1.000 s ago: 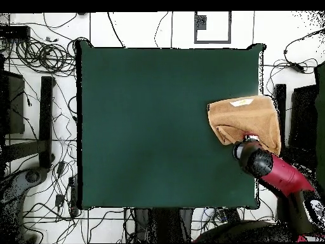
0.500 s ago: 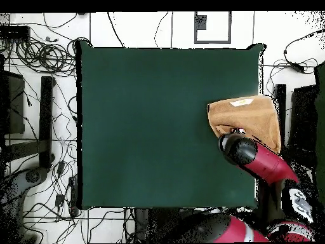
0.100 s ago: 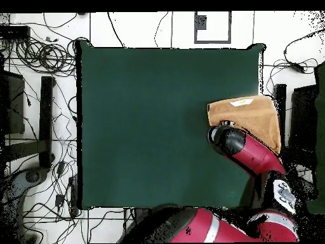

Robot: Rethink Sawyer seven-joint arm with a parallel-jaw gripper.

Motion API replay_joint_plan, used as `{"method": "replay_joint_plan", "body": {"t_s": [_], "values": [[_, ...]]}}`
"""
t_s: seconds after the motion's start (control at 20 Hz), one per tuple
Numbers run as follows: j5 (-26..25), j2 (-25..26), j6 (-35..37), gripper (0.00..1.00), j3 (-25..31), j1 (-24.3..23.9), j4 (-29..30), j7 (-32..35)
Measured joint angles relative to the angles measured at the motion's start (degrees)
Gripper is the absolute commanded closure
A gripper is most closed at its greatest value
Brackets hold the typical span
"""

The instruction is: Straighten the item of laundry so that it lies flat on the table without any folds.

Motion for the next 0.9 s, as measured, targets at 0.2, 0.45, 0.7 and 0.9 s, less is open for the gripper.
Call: {"method": "replay_joint_plan", "body": {"t_s": [0.2,0.45,0.7,0.9], "values": [[1.3,1.4,0.1,0.0,-0.8,-0.1,-0.5,0.0],[1.3,1.5,0.1,0.0,-0.6,-3.7,-0.5,0.0],[1.3,1.4,0.1,0.0,-0.7,-8.2,-0.5,0.0],[1.4,1.5,0.1,0.0,-0.7,-10.2,-0.5,0.0]]}}
